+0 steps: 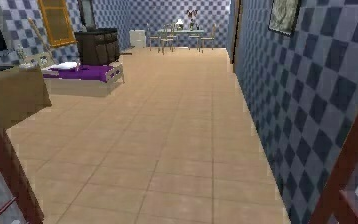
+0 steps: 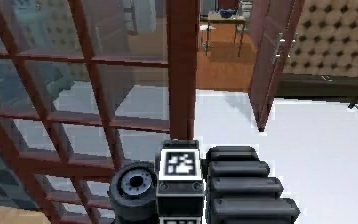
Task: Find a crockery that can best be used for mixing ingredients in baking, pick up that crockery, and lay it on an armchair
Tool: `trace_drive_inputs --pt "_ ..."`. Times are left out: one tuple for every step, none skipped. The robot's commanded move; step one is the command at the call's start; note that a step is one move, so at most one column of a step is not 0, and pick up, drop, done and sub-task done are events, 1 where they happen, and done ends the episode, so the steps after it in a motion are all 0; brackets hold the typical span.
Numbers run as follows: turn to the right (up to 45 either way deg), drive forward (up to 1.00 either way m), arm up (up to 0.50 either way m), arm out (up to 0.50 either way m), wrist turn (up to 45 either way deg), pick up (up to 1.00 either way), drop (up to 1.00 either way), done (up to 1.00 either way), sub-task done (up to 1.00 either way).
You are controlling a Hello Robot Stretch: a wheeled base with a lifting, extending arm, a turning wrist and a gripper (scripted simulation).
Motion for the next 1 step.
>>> trace_drive_inputs --pt "9.0 0.0 0.0 0.0 0.0 0.0 0.0 0.0 0.0"
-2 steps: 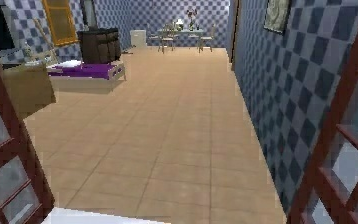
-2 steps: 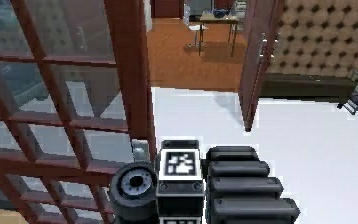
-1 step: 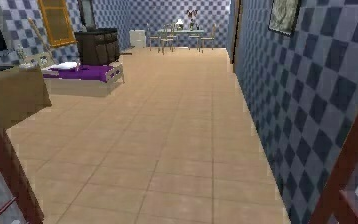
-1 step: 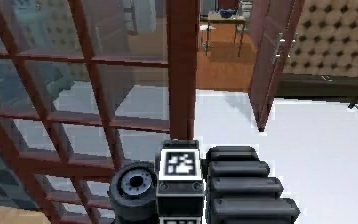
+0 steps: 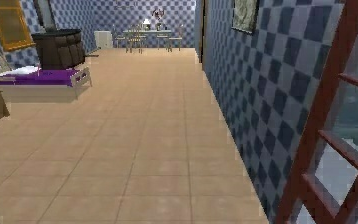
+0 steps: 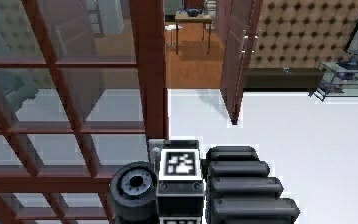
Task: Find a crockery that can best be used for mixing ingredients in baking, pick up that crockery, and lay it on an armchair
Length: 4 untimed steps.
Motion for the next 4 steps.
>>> trace_drive_inputs --pt "0.0 1.0 0.0 0.0 0.0 0.0 0.0 0.0 0.0" --pt "0.0 1.0 0.0 0.0 0.0 0.0 0.0 0.0 0.0" --pt "0.0 1.0 0.0 0.0 0.0 0.0 0.0 0.0 0.0" --pt "3.0 0.0 0.0 0.0 0.0 0.0 0.0 0.0 0.0"
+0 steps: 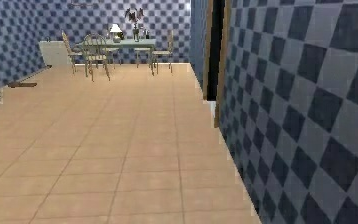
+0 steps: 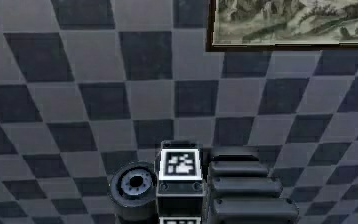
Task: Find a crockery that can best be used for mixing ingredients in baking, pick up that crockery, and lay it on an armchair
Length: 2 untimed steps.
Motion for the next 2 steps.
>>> trace_drive_inputs --pt "0.0 1.0 0.0 0.0 0.0 0.0 0.0 0.0 0.0" --pt "0.0 1.0 0.0 0.0 0.0 0.0 0.0 0.0 0.0"
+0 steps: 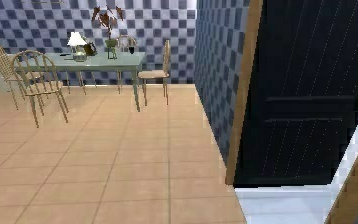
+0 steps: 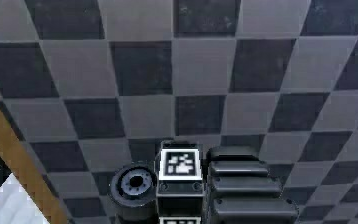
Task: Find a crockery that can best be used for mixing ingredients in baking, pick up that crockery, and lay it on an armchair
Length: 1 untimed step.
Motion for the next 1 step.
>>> trace_drive_inputs --pt "0.0 0.65 0.0 0.0 0.0 0.0 0.0 0.0 0.0"
